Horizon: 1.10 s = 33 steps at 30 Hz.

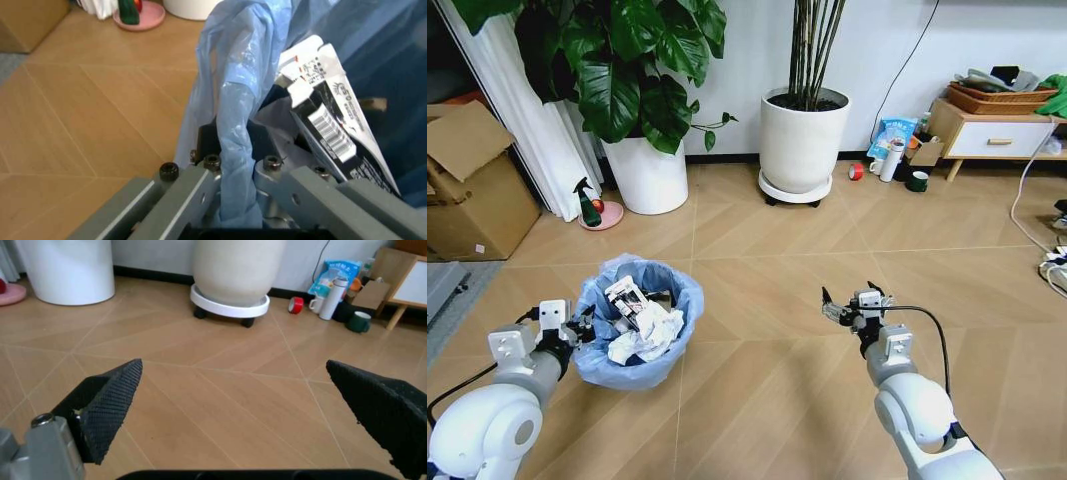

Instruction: Pick up the trash bin and place the garbage on the floor into it.

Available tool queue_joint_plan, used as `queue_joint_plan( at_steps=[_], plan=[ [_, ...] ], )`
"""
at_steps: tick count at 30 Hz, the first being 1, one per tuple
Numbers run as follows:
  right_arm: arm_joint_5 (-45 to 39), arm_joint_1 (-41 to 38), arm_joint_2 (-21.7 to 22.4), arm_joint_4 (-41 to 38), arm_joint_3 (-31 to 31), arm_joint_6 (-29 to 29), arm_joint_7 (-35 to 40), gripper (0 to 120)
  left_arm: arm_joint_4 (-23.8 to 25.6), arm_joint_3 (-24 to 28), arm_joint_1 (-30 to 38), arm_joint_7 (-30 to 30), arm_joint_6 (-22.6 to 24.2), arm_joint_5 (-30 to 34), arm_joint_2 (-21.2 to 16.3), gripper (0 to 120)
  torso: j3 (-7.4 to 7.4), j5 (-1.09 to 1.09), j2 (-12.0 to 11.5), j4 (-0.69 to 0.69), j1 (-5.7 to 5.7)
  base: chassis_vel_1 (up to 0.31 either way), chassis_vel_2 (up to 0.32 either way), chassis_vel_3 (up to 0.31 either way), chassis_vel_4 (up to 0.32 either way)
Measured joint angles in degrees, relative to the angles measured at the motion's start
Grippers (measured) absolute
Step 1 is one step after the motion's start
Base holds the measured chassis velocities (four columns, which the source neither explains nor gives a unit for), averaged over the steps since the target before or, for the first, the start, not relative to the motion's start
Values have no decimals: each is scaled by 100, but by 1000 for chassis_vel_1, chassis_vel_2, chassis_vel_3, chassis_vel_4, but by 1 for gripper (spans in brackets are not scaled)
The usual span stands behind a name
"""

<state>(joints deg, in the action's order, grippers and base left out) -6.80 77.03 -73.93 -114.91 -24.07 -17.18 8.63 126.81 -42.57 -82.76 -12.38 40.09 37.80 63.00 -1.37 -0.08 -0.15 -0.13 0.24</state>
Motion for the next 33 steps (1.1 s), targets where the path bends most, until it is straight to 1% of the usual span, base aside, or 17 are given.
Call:
queue_joint_plan(
  at_steps=[2,5,6,7,8,9,11,13,16,19,20,22,24,25,28,33],
  plan=[
    [22,-10,-17,18,2,9,0,100,-30,9,23,26,-11,-22,11,0,0,5,0,0,0,0,0,0,0],
    [23,-18,-18,34,9,30,-6,100,-58,35,39,25,-15,-44,22,0,1,3,0,0,0,0,0,0,0],
    [10,-97,-18,176,57,107,-72,100,-175,119,119,-10,-16,-81,54,0,2,4,1,-1,-2,0,0,0,0],
    [10,-97,-18,176,57,107,-72,100,-175,119,119,-10,-16,-81,54,0,2,4,1,-1,-2,0,0,0,0],
    [-55,-290,4,451,105,171,-161,100,-316,219,220,-60,-3,-121,83,0,-2,1,0,-1,0,24,-60,-45,45],
    [-94,-410,33,545,110,196,-197,100,-375,258,266,-67,5,-146,88,0,-1,2,0,0,0,24,-60,-43,63],
    [-151,-584,90,637,90,238,-247,100,-462,309,341,-68,5,-242,99,0,1,5,0,1,-1,12,-12,-22,32],
    [-260,-755,177,741,58,277,-300,100,-534,360,423,-78,3,-358,172,0,0,1,0,1,-1,0,0,0,0],
    [-284,-819,189,810,29,312,-317,100,-528,366,422,-90,1,-396,217,0,1,3,0,0,-1,0,0,0,0],
    [-296,-797,163,841,-3,259,-275,100,-285,291,191,-150,-2,-395,216,0,0,4,0,0,0,0,0,0,0],
    [-296,-797,163,841,-3,259,-275,100,-285,291,191,-150,-2,-395,216,0,0,4,0,0,0,0,0,0,0],
    [-354,-731,206,753,7,161,-196,100,-116,251,94,-269,11,-259,149,0,-1,4,0,1,0,0,0,0,0],
    [-419,-626,261,582,21,29,-135,100,122,183,-10,-418,44,25,5,0,1,3,0,0,-1,26,-7,-11,22],
    [-419,-626,261,582,21,29,-135,100,122,183,-10,-418,44,25,5,0,1,3,0,0,-1,51,-15,-23,44],
    [-363,-473,128,388,61,-69,-8,100,303,37,-118,-454,50,155,-94,0,1,5,0,0,-1,50,-47,-52,49],
    [-269,-335,-6,109,69,-147,105,100,495,5,-226,-452,50,208,-137,0,1,3,0,0,-1,56,-68,-59,59]
  ],
)
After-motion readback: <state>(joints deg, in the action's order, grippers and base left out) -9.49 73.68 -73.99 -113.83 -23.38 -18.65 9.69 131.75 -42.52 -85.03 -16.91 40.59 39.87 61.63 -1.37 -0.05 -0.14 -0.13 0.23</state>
